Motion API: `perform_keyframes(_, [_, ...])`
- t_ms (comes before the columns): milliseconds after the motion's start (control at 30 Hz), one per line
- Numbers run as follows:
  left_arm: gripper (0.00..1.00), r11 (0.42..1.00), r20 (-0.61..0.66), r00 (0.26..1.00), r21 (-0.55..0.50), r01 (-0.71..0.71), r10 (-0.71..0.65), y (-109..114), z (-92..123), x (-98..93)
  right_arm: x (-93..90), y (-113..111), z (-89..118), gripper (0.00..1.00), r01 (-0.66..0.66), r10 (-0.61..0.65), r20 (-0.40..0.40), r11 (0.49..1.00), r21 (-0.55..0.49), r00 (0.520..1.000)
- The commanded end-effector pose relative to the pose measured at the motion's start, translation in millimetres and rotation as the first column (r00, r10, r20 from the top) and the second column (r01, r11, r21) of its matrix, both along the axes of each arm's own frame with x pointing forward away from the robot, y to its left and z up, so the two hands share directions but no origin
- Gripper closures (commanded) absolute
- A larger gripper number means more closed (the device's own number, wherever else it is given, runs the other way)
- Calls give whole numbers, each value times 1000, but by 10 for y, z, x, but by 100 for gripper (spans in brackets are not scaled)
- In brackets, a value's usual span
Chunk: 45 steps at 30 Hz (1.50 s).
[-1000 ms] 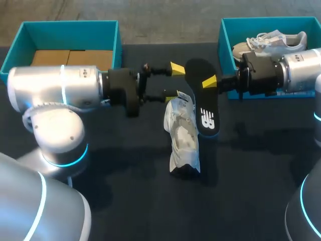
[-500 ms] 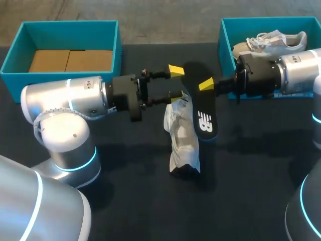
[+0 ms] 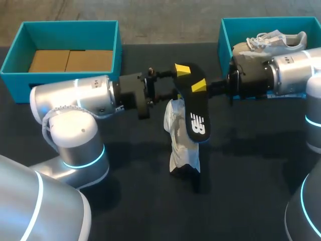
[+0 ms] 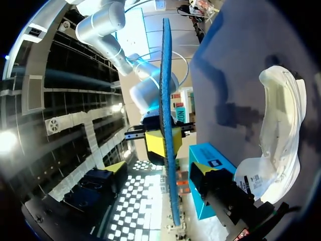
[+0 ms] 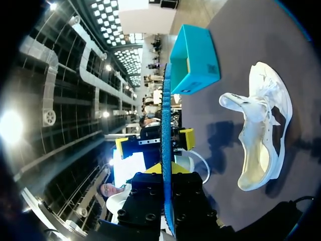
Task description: Take the shoe out of the shoebox, open the shoe tongue, remove and reinsert the insole, then place the shoe into the shoebox
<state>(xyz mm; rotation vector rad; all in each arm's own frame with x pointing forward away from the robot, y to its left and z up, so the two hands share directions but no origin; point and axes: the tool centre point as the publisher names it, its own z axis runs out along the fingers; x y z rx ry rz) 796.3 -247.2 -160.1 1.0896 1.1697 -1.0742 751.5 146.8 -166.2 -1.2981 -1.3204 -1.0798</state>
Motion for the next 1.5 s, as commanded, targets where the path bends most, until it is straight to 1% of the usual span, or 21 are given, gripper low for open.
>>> perform_keyframes(33, [28,1000,-2,1000,-1,-5,5,-28,-26,20,-14,29,11,100,0,0,0,1000,-4,1000])
perform_keyframes(100, [32,1000,-1,1000,2,-5,5,-24,-36,24,-28,41,-4,100,-2,2,-2,1000,-5,1000])
perform_keyframes(167, [31,1000,-8,1000,1,-7,7,-25,-44,24,-34,60,-17,100,-6,6,-6,1000,-3,1000])
perform_keyframes(267, [39,1000,-15,1000,-2,-12,12,-34,-59,21,-31,92,-24,100,-12,12,-7,1000,0,1000])
perform_keyframes(300, [44,1000,-18,1000,-2,-13,13,-37,-66,17,-29,100,-22,100,-13,13,-7,1000,2,1000])
perform_keyframes(333, [45,1000,-22,1000,-2,-11,11,-41,-74,14,-29,106,-19,100,-14,14,-7,1000,3,1000])
perform_keyframes(367, [51,1000,-23,1000,-2,-10,10,-45,-80,10,-28,112,-16,100,-15,15,-6,1000,4,1000])
perform_keyframes(500, [56,1000,-27,1000,-5,-7,7,-59,-87,4,-30,121,-3,100,-15,15,-1,1000,6,1000])
perform_keyframes(533, [62,1000,-29,1000,-6,-6,6,-61,-88,1,-30,121,-3,100,-13,13,-1,1000,6,1000])
perform_keyframes(733, [64,1000,-38,999,-12,-7,7,-65,-93,-5,-22,114,7,100,-8,8,0,1000,4,1000])
perform_keyframes(767, [65,1000,-38,999,-12,-8,7,-64,-94,-5,-20,112,7,100,-8,8,0,1000,4,1000])
perform_keyframes(833, [71,1000,-40,999,-13,-10,9,-63,-94,-2,-13,107,-2,100,-8,8,-1,1000,2,1000])
perform_keyframes(967, [69,1000,-41,999,-16,-15,14,-53,-86,6,-12,106,-5,100,-9,9,-4,1000,0,1000])
perform_keyframes(1067, [75,1000,-46,999,-13,-16,15,-38,-93,0,-7,103,-8,100,-7,7,-3,1000,-1,1000])
perform_keyframes(1133, [77,1000,-47,999,-12,-16,15,-33,-103,-3,-3,104,-8,100,-6,6,-1,1000,0,1000])
perform_keyframes(1167, [91,1000,-48,999,-12,-15,14,-32,-107,-6,-2,105,-9,100,-6,6,0,1000,0,1000])
perform_keyframes(1200, [96,1000,-49,999,-12,-15,14,-31,-110,-12,-2,105,-9,100,-6,6,1,1000,0,1000])
perform_keyframes(1233, [96,1000,-49,999,-11,-14,13,-30,-113,-17,-2,106,-9,100,-5,5,1,1000,0,1000])
perform_keyframes(1267, [100,1000,-51,999,-12,-13,12,-30,-117,-22,-1,106,-10,100,-4,4,1,1000,0,1000])
perform_keyframes(1500, [100,1000,-78,997,-16,-3,2,-28,-127,-45,1,109,-17,100,-2,2,0,1000,-1,1000])
